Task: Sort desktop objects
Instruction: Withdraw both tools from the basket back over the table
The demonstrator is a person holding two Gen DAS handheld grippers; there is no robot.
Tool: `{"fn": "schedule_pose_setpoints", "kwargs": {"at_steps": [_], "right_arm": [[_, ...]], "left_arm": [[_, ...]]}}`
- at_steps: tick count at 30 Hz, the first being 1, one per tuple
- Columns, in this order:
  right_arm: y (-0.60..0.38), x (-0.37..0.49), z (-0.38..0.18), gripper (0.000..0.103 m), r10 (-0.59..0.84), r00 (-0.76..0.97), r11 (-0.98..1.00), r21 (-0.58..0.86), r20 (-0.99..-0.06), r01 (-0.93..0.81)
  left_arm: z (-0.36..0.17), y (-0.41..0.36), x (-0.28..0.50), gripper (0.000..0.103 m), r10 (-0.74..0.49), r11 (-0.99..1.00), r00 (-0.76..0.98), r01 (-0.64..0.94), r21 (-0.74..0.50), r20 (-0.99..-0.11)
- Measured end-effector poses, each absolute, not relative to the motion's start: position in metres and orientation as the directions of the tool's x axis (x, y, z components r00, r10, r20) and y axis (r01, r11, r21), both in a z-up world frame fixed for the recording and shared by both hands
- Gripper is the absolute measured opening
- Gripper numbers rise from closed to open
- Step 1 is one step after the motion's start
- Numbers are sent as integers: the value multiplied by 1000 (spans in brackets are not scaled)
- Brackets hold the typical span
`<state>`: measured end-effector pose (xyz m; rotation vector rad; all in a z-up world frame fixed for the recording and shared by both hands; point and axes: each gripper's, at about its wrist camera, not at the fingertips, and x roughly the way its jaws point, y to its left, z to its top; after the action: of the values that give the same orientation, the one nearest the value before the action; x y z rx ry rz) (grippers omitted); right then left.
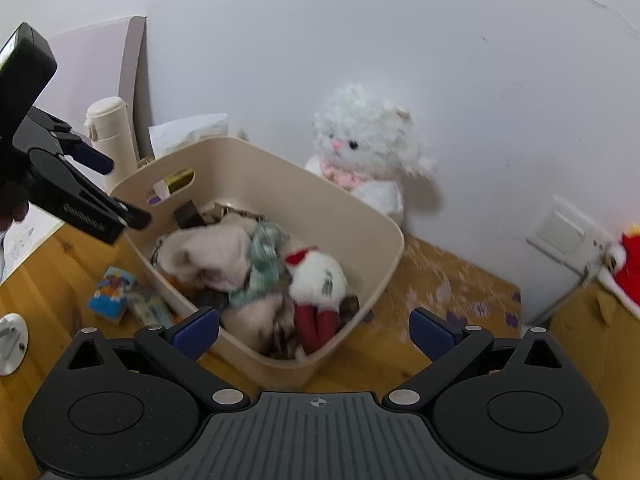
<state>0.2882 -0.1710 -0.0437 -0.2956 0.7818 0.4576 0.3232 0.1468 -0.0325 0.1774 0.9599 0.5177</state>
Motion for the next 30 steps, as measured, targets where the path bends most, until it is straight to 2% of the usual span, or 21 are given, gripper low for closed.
{"fn": "schedule_pose_setpoints", "kwargs": {"at_steps": [5, 15, 30], "right_arm": [[-197, 266, -53, 103, 298, 593, 878, -29, -748, -478], [-237, 216, -79, 103, 301, 551, 896, 33, -778, -443], [-226, 179, -155, 103, 282, 405, 850, 32, -870, -525]], "left_arm": [[-39, 158, 304, 89, 489, 863, 454, -372, 341, -744], [-42, 154, 275, 89, 429, 876, 461, -421, 234, -777], [-115, 152, 275, 89, 385, 867, 240, -426, 259, -891]]}}
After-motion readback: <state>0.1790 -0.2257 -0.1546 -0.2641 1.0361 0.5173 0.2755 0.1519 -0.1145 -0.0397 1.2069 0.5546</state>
